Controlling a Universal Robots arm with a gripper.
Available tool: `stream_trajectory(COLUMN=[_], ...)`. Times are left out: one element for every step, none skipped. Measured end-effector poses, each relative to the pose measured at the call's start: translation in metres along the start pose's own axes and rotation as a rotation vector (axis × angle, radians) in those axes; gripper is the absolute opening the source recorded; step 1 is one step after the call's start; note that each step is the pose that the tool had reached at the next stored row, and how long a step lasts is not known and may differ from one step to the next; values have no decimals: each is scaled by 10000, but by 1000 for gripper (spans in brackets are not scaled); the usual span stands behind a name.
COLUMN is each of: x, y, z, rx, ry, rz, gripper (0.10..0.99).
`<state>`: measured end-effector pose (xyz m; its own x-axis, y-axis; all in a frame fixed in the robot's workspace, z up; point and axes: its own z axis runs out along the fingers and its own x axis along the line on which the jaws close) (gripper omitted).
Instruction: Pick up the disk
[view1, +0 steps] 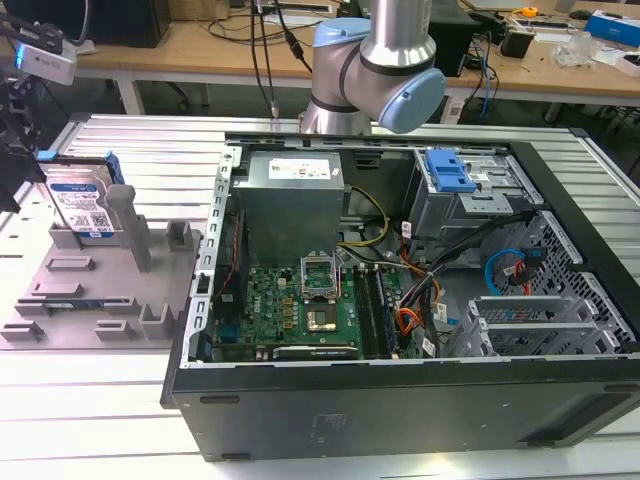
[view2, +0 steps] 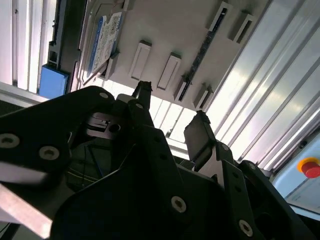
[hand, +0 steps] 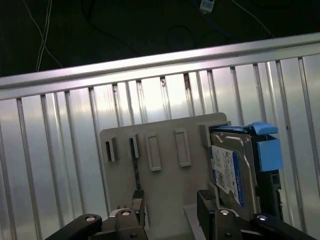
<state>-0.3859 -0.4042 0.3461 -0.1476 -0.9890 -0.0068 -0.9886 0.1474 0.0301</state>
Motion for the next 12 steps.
stream_trajectory(x=[-14, -53, -98, -211, -260, -311, -416, -511, -590, -635, -684, -730], y=[2, 9, 18, 40, 50, 59, 77, 92, 106, 114, 123, 132], z=[1, 0, 1, 3, 3, 4, 5, 7, 7, 7, 9, 9], rx=[2, 0, 1, 3, 3, 4, 4, 5, 4, 5, 6, 7], ry=[2, 7, 12, 23, 26, 29, 32, 32, 33, 33, 32, 32], rz=[1, 1, 0, -1, 1, 2, -1, 1, 0, 1, 0, -3], gripper=[541, 541, 541, 541, 541, 541, 541, 541, 541, 541, 541, 541])
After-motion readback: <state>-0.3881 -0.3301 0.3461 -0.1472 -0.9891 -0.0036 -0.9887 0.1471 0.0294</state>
